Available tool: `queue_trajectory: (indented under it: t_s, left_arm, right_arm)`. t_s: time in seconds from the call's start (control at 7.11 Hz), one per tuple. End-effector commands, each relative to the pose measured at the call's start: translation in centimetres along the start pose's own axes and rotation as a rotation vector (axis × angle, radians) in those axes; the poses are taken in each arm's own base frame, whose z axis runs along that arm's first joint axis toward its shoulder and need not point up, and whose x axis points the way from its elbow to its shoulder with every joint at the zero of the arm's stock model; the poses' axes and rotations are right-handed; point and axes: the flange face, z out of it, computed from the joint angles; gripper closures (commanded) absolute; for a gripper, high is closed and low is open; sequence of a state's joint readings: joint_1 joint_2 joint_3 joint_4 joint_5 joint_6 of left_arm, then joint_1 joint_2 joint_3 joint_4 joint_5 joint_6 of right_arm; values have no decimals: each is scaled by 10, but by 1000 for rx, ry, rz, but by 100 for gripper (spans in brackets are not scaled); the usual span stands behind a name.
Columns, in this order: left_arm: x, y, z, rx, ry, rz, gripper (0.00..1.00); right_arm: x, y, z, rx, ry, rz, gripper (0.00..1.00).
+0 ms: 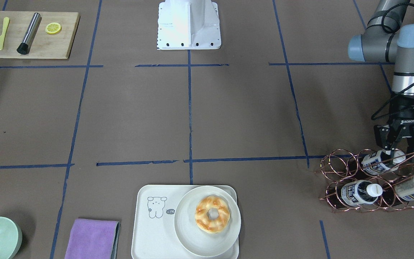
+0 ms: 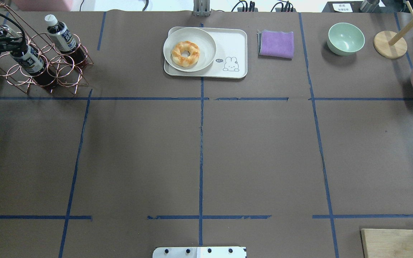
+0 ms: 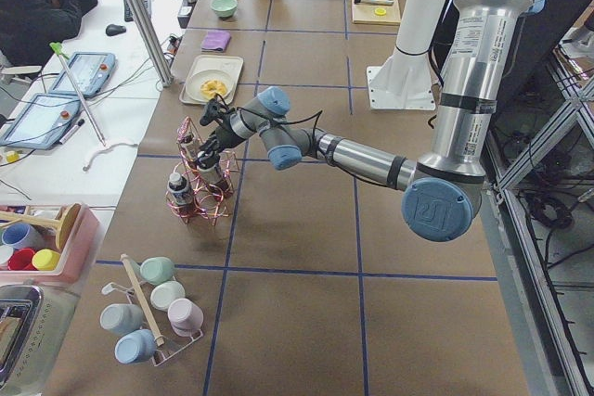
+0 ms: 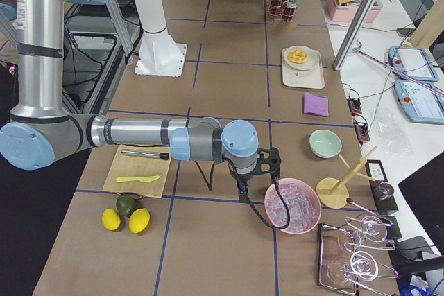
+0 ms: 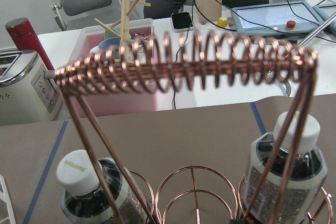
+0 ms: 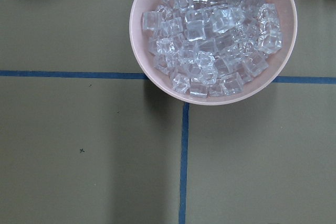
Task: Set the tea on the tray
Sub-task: 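Move the left gripper down onto a tea bottle in the copper rack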
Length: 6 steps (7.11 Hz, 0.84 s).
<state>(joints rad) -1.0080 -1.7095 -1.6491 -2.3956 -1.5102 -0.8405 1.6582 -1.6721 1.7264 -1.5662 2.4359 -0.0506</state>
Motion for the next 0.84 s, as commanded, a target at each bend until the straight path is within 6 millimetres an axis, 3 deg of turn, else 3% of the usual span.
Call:
queue_trajectory:
  t_s: [0.0, 0.28, 0.56, 0.7]
  left_arm:
    - [-1, -1, -2, 9, 10, -5, 76]
    - [-6, -16, -11, 33, 19, -19, 94]
    - [-36, -40, -23, -20, 67, -59, 98]
    - [-41, -48, -31, -28, 87, -69, 98]
  right_arm:
    - [0, 0, 0, 1, 0, 1, 0]
    - [-1, 0, -1, 3, 0, -1, 0]
    - [-1, 0, -2, 4, 0, -1, 0]
    - [-2, 0, -1, 3, 0, -1, 0]
